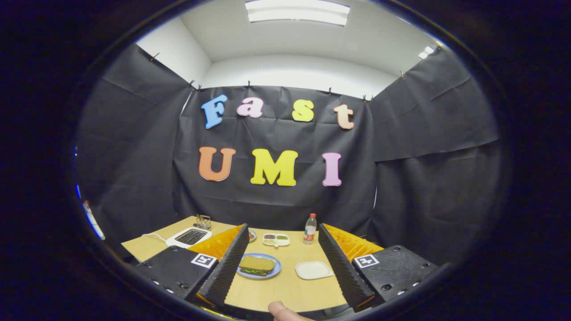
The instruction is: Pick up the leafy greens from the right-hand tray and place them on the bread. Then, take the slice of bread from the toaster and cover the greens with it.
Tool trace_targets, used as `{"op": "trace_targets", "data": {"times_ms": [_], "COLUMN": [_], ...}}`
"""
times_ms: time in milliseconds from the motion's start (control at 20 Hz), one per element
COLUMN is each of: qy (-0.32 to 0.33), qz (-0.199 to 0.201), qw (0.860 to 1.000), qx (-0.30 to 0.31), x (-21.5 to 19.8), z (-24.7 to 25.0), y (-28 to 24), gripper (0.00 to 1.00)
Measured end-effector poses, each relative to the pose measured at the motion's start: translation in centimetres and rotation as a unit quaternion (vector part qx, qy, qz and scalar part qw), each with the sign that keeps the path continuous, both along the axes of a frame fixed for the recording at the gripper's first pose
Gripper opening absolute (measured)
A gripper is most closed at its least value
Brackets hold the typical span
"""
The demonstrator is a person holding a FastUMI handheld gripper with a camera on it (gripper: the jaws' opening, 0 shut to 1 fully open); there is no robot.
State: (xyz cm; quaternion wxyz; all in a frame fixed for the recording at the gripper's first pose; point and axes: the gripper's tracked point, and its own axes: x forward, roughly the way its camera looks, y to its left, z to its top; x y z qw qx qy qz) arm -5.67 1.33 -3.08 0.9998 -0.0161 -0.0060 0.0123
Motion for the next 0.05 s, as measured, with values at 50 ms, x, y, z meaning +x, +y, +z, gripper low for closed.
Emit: {"op": "trace_targets", "data": {"times_ms": [50], "qy": [0.003], "qz": [0.002], "qw": [1.0], "qx": [0.0], "x": [0.1], "z": [-0.08], "y": [0.29], "gripper": [0.95]}}
